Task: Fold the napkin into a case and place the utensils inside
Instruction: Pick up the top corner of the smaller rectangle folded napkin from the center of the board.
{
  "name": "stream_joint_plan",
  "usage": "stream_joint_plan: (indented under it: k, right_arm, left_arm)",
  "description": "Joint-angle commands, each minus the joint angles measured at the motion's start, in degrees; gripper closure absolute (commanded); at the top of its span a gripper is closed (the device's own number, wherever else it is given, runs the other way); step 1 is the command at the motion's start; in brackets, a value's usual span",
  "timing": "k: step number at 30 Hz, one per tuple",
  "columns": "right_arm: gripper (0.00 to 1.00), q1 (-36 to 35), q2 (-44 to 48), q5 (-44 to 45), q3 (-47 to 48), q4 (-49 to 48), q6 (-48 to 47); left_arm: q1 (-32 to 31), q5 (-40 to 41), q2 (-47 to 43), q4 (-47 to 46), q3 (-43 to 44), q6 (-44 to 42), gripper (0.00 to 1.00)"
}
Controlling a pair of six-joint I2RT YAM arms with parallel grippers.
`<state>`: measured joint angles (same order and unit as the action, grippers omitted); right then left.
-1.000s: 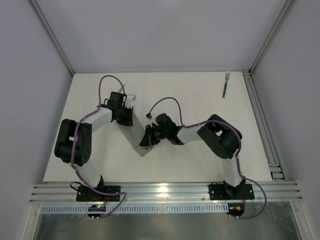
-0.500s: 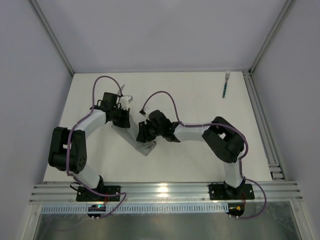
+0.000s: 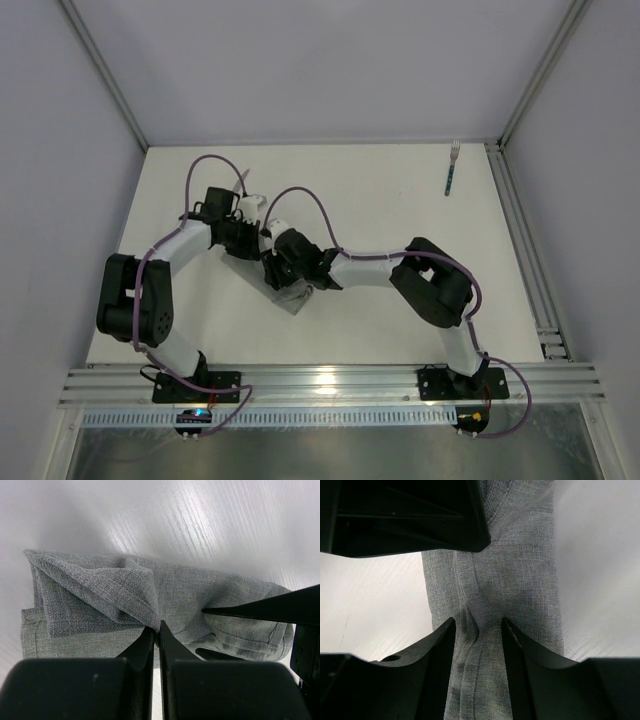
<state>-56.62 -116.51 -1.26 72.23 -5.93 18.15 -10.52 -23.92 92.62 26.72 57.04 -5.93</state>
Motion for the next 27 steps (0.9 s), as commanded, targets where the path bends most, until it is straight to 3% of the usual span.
stream_joint_plan:
  k: [1,8,14,24,25,26,27]
  right_arm:
    - [0.53,-1.3,-1.2,4.0,1.4,2.3,-1.7]
    - [0.54,-3.8,-0.7,7.3,2.0,5.4,-2.1]
    - [0.76,-5.2,0.1,8.1,1.0,7.5,-1.4]
    - [0.86,-5.2,1.7,6.8,0.8,7.7,0.7]
    - [0.84,-5.2,1.8,6.5,0.9,8.0,1.4]
    - [0.70,-5.1,1.9,6.1,1.0,8.4,1.8]
    - [0.62,-5.2,2.0,5.3,1.0,8.7,2.1]
  left_arm:
    - [0.2,-1.2,-1.0,0.4,0.1,-0.8,1.00]
    - [0.2,0.1,-0.2,-0.8,0.5,-0.2,1.00]
    - [0.8,0.6,0.0,-1.4,0.8,-0.1,1.00]
    - [1.0,0.7,0.5,-1.9,1.1,0.1,1.00]
    - [1.0,0.7,0.5,-1.9,1.1,0.2,1.00]
    - [1.0,0.6,0.5,-1.9,1.1,0.1,1.00]
    - [1.0,0.6,0.4,-2.0,1.1,0.1,1.00]
